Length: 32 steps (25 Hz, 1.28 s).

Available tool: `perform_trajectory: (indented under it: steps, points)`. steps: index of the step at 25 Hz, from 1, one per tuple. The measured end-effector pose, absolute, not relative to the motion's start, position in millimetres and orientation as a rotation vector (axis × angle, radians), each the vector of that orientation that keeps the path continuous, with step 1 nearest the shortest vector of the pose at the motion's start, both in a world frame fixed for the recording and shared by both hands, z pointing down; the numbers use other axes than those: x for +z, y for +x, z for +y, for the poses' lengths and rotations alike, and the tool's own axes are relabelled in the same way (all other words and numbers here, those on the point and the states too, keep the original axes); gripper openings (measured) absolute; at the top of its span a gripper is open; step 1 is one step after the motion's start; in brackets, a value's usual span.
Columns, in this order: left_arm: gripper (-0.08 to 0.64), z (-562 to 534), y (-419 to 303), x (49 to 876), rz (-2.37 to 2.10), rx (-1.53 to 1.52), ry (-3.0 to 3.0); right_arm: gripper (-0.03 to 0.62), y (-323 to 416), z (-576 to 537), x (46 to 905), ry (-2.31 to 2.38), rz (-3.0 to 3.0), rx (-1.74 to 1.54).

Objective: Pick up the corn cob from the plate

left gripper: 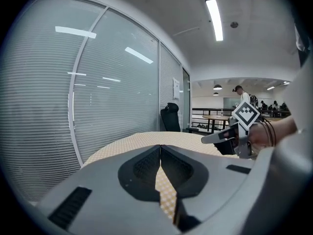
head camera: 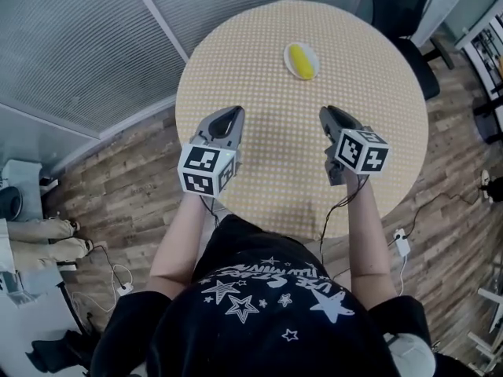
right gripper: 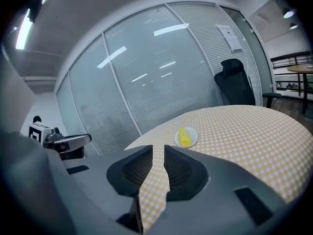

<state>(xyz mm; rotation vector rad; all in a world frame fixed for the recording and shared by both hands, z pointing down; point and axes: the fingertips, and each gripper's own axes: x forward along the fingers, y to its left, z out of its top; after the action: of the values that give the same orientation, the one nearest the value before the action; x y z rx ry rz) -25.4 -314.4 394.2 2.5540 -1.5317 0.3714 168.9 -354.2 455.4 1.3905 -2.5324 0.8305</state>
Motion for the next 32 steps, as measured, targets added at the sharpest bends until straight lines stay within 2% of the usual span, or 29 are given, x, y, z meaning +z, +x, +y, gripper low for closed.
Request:
perform_trajectory:
  steps: [6,16,23,32]
  points:
    - [0.010,-348.3,-33.7,407.5,-1.463,0.387,2.560,0.077,151.4,-383.0,466.0,1.383,-2.460,0.914]
    - [0.011,-414.9,-53.5,418.1,-1.415,0.406,2.561,0.167,126.1,-446.4,471.5,1.359,-2.388,0.894]
    - [0.011,-459.9,-63.5,440.0,-1.350,0.441,2.533,0.261,116.2,-499.7,496.7,1.318,-2.257,0.925]
    - [0.011,-491.2,-70.4,467.4,-1.290,0.450,2.518,0.275,107.5,-547.7,530.7,1.203,-2.163,0.890]
